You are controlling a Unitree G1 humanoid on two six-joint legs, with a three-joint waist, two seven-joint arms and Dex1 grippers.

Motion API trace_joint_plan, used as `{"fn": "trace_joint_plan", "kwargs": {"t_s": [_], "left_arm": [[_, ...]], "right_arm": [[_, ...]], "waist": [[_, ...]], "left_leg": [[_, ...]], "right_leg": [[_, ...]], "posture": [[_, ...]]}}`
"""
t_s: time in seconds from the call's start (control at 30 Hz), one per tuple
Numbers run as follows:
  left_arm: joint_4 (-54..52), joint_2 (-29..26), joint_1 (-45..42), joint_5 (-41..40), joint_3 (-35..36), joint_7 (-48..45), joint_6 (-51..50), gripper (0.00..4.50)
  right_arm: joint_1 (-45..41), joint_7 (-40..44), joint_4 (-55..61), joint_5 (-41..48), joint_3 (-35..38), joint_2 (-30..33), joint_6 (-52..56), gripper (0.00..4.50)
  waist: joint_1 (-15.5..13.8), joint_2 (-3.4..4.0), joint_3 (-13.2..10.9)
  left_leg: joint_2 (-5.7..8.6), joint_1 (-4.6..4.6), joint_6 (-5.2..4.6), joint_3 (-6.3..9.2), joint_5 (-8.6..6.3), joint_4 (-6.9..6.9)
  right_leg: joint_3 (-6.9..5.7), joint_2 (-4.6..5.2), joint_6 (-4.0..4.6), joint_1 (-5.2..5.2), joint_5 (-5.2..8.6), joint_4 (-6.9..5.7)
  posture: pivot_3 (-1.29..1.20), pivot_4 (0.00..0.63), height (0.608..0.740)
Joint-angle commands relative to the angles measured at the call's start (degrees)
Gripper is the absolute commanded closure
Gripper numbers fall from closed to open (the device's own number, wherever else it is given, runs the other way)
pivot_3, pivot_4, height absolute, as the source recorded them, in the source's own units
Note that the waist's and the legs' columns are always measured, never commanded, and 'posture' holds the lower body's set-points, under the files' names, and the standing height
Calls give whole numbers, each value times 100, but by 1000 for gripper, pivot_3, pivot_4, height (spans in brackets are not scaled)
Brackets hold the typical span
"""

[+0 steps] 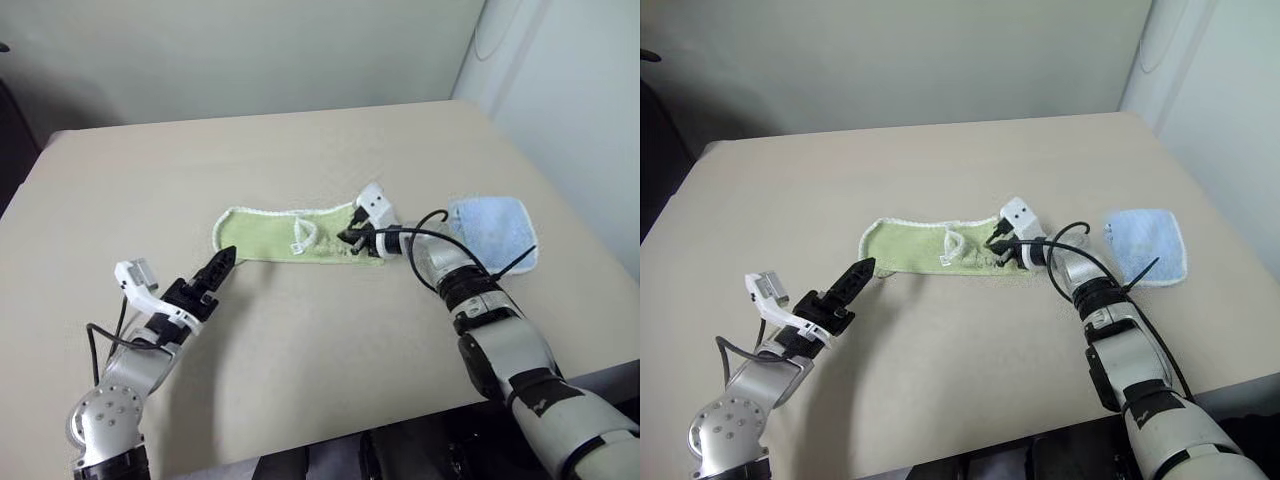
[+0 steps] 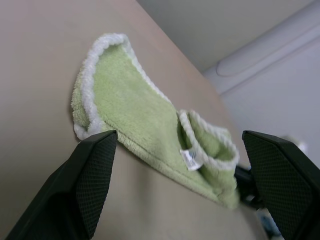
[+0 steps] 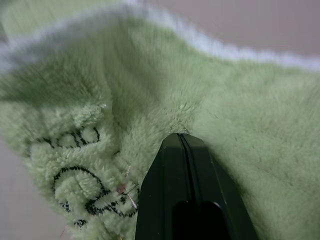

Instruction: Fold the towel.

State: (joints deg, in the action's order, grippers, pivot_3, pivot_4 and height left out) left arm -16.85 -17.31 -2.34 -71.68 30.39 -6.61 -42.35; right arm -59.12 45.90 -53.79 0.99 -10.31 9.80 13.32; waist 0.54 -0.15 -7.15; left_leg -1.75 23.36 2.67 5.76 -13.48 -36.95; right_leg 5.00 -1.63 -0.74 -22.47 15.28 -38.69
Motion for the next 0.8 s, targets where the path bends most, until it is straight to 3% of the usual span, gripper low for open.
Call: {"fn": "trace_joint_plan", "kwargs": {"t_s": [0.03, 0.2, 0.33, 0.8], "left_arm": [[-329, 55, 63, -491, 12, 676, -96, 168], [-28, 269, -303, -1388, -111, 2140, -58, 168], [451, 238, -707, -1604, -248, 2609, -51, 84], [3239, 92, -2443, -508, -405, 1985, 0, 84]], "right_arm": [[-31, 82, 69, 4, 67, -32, -257, 4463], [-124, 438, 1246, 587, 549, 130, -23, 4463], [-173, 370, 1966, 858, 820, 248, 284, 4488], [-324, -315, 2533, 1196, 1377, 427, 675, 4488]], "waist": [[2, 0, 0], [-2, 3, -2], [-3, 3, -2], [-126, 8, -5]], "left_leg": [[0, 0, 0, 0, 0, -1], [0, 0, 1, -2, 0, -4], [0, -1, 2, -3, 1, -6], [3, -44, 8, 6, 9, -9]], "right_leg": [[-1, 0, 1, 2, -1, 0], [-2, 0, 2, 3, -2, -2], [-5, 0, 4, 4, -1, -3], [-9, 0, 7, 46, -4, -15]], "posture": [[0, 150, 740], [0, 150, 740], [0, 150, 740], [0, 150, 740]]}}
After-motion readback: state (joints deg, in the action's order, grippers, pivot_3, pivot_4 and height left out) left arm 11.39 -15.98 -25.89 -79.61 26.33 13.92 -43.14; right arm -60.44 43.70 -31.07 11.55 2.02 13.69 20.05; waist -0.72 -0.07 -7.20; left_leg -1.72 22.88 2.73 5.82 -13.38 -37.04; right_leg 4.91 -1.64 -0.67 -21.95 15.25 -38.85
